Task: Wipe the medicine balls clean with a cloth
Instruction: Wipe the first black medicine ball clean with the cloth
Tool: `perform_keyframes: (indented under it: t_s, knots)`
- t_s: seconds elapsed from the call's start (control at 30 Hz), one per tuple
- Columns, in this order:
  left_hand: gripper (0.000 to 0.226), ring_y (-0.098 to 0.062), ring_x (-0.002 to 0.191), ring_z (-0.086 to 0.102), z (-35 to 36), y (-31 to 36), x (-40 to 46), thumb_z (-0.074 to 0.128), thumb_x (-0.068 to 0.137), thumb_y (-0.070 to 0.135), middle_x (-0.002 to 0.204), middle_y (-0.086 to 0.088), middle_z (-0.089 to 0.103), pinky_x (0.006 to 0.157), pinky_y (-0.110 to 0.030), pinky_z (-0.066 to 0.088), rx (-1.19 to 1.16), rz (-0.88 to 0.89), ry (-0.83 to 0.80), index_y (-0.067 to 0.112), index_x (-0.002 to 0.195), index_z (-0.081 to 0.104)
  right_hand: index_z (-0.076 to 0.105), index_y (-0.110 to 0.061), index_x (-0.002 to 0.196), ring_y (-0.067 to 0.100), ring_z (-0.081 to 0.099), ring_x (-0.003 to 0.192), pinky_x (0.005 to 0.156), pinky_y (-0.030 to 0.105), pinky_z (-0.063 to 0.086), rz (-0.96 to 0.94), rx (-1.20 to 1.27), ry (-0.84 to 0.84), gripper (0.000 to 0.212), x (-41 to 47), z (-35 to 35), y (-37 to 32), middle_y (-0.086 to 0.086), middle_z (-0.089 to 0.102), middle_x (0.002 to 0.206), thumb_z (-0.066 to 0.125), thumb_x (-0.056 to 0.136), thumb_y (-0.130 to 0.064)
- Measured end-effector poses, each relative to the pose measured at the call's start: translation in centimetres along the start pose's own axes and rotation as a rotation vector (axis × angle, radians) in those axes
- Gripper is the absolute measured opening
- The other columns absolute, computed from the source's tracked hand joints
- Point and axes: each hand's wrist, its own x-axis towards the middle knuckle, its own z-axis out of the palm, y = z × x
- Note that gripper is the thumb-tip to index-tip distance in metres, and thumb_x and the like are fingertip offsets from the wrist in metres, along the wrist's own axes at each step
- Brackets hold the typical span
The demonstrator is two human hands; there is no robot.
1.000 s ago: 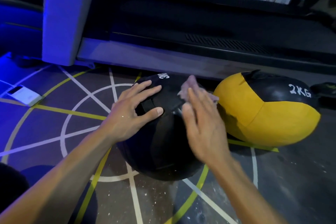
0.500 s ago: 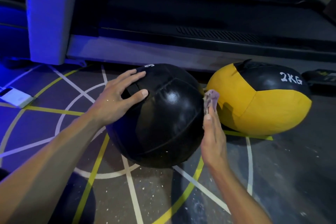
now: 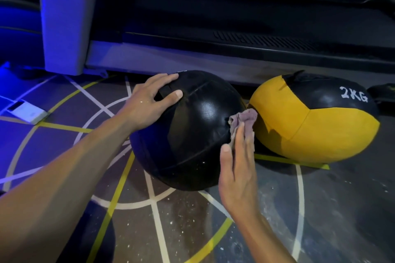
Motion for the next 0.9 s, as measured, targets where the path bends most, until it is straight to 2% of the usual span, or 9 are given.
perform_keyframes:
  t_s: [0.13, 0.23, 0.27, 0.33, 0.4, 0.5, 0.67, 0.8, 0.9]
  knots:
    - [0.062, -0.021, 0.146, 0.027, -0.1, 0.5, 1.6, 0.049, 0.091, 0.076, 0.16, 0.021, 0.033, 0.123, -0.045, 0.023, 0.025, -0.047, -0.035, 0.054, 0.148, 0.041, 0.001, -0.026, 0.164, 0.015, -0.007, 0.158, 0.125, 0.037, 0.01, -0.17, -0.261, -0.081, 0.064, -2.6, 1.4, -0.1, -0.009, -0.006, 0.172, 0.02, 0.109, -0.053]
    - [0.071, -0.021, 0.147, 0.028, 0.0, 1.0, 2.2, 0.042, 0.082, 0.085, 0.159, 0.023, 0.034, 0.122, -0.049, 0.024, 0.042, -0.051, -0.048, 0.056, 0.147, 0.04, 0.008, -0.021, 0.165, 0.025, 0.001, 0.158, 0.126, 0.047, 0.022, -0.427, -0.594, -0.185, 0.069, -5.1, 2.9, 1.4, 0.004, 0.006, 0.172, 0.029, 0.105, -0.048]
    - [0.066, -0.021, 0.147, 0.026, 0.1, 1.2, 2.3, 0.043, 0.087, 0.083, 0.16, 0.022, 0.033, 0.122, -0.049, 0.022, 0.058, -0.052, -0.051, 0.056, 0.147, 0.039, 0.012, -0.02, 0.164, 0.026, 0.003, 0.158, 0.122, 0.048, 0.02, -0.529, -0.665, -0.218, 0.07, -5.1, 3.0, 2.1, 0.005, 0.005, 0.172, 0.031, 0.103, -0.05]
    - [0.057, -0.023, 0.147, 0.024, 0.2, 1.7, 2.4, 0.046, 0.094, 0.074, 0.16, 0.022, 0.031, 0.119, -0.048, 0.019, 0.072, -0.063, -0.053, 0.056, 0.148, 0.039, 0.016, -0.021, 0.162, 0.025, 0.005, 0.158, 0.122, 0.046, 0.014, -0.611, -0.752, -0.22, 0.06, -3.4, 1.9, 3.0, 0.004, -0.001, 0.172, 0.021, 0.108, -0.047]
    - [0.054, -0.023, 0.147, 0.022, 0.3, 2.1, 2.4, 0.046, 0.096, 0.072, 0.161, 0.023, 0.03, 0.118, -0.048, 0.016, 0.077, -0.092, -0.038, 0.057, 0.147, 0.039, 0.009, -0.022, 0.164, 0.025, 0.003, 0.158, 0.125, 0.046, 0.013, -0.511, -0.71, -0.139, 0.057, -0.8, 0.6, 2.9, 0.003, -0.001, 0.172, 0.014, 0.111, -0.043]
    - [0.055, -0.021, 0.145, 0.02, 0.6, 2.9, 2.3, 0.043, 0.095, 0.075, 0.16, 0.024, 0.028, 0.116, -0.051, 0.016, 0.088, -0.14, -0.028, 0.058, 0.147, 0.038, 0.009, -0.021, 0.163, 0.021, 0.001, 0.159, 0.126, 0.044, 0.019, -0.296, -0.474, -0.038, 0.058, 1.2, 0.4, 1.6, 0.002, 0.005, 0.172, 0.023, 0.11, -0.042]
    - [0.055, -0.021, 0.145, 0.022, 0.7, 3.0, 1.7, 0.044, 0.095, 0.074, 0.159, 0.022, 0.031, 0.116, -0.05, 0.02, 0.084, -0.136, 0.023, 0.056, 0.147, 0.04, 0.019, -0.022, 0.162, 0.024, 0.01, 0.158, 0.127, 0.037, 0.015, -0.393, -0.443, 0.009, 0.06, 0.9, 0.7, 2.3, 0.003, 0.016, 0.17, 0.04, 0.107, -0.038]
    - [0.052, -0.02, 0.147, 0.033, 1.1, 1.1, -0.3, 0.049, 0.094, 0.07, 0.161, 0.018, 0.036, 0.114, -0.033, 0.02, 0.029, 0.058, 0.104, 0.055, 0.144, 0.049, 0.029, -0.017, 0.159, 0.028, 0.017, 0.157, 0.12, 0.054, 0.033, -0.434, -0.416, 0.047, 0.06, 0.9, -0.4, 3.1, 0.008, 0.029, 0.167, 0.049, 0.104, -0.027]
    - [0.054, -0.02, 0.137, 0.044, 0.8, 0.7, -1.2, 0.042, 0.092, 0.073, 0.158, 0.019, 0.042, 0.112, -0.042, 0.033, 0.177, 0.189, 0.126, 0.055, 0.142, 0.052, 0.035, -0.011, 0.157, 0.028, 0.021, 0.156, 0.119, 0.052, 0.036, -0.421, -0.421, 0.072, 0.06, 0.5, -0.7, 3.2, 0.009, 0.03, 0.166, 0.053, 0.102, -0.025]
